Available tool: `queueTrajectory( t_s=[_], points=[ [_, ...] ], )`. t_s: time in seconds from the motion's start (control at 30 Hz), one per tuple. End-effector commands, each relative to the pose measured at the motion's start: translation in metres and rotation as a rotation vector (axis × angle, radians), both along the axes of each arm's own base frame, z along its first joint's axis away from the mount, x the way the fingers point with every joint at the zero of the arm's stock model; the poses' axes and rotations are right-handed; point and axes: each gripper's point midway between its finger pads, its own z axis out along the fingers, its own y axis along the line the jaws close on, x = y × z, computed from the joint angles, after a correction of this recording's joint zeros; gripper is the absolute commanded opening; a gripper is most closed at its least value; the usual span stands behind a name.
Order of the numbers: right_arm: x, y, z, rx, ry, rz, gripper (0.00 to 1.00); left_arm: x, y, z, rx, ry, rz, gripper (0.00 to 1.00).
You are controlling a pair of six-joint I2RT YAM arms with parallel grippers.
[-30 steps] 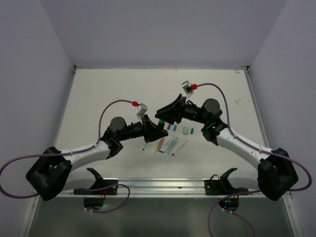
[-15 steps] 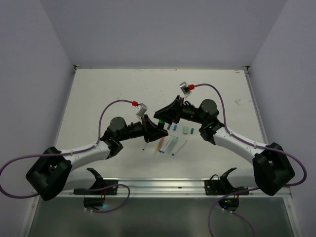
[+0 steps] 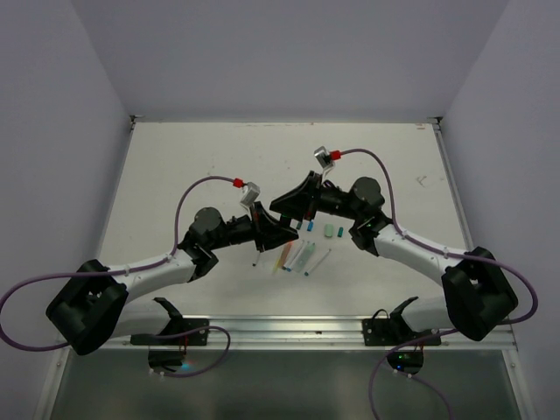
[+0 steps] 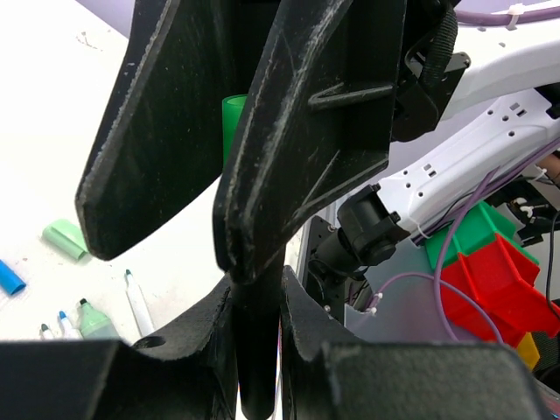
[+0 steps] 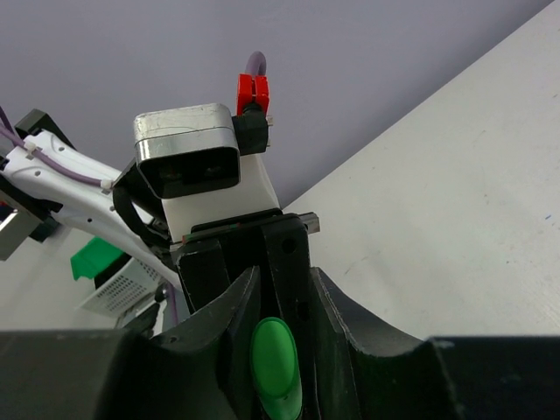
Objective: Open the pen caps
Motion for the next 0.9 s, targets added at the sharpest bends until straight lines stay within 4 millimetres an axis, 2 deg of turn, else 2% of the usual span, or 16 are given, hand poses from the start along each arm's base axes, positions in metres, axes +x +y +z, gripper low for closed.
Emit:
queueTrajectory(
  t_s=[0.0,0.07,0.17,0.2,0.37,0.47,0.5,0.57,0.63,0.77,0.87],
  points=[
    [-0.006,0.002,0.007,0.035,-0.034,0.025,0.32,0.004,0.000,0.016,-0.053,-0.037,0.013,0.00],
    [-0.006,0.002,0.008,0.037,-0.037,0.024,0.27,0.004,0.000,0.017,-0.054,-0.038,0.014,0.00],
    [-0.006,0.002,0.010,0.041,-0.041,0.025,0.11,0.004,0.000,0.015,-0.052,-0.034,0.012,0.00],
    [-0.007,0.002,0.013,0.044,-0.045,0.027,0.02,0.003,0.001,0.012,-0.050,-0.028,0.014,0.00],
    [-0.005,0.000,0.030,0.058,-0.089,0.010,0.00,-0.006,0.002,0.004,-0.058,-0.002,-0.020,0.00],
    [-0.002,-0.002,0.055,0.077,-0.147,-0.005,0.00,-0.013,0.004,-0.007,-0.058,0.025,-0.034,0.00],
    [0.000,-0.002,0.070,0.092,-0.179,-0.014,0.00,-0.016,0.006,-0.014,-0.052,0.044,-0.034,0.00],
    [0.008,-0.008,0.084,0.093,-0.208,-0.048,0.00,-0.018,0.007,-0.019,-0.047,0.059,-0.030,0.00],
    [0.014,-0.014,0.108,0.116,-0.252,-0.077,0.00,-0.022,0.008,-0.026,-0.036,0.070,-0.029,0.00],
    [0.033,-0.041,0.155,0.167,-0.344,-0.182,0.00,-0.025,0.005,-0.039,-0.006,0.080,-0.023,0.00],
    [0.044,-0.058,0.175,0.186,-0.394,-0.254,0.00,-0.031,0.001,-0.046,0.008,0.091,-0.044,0.00]
  ],
)
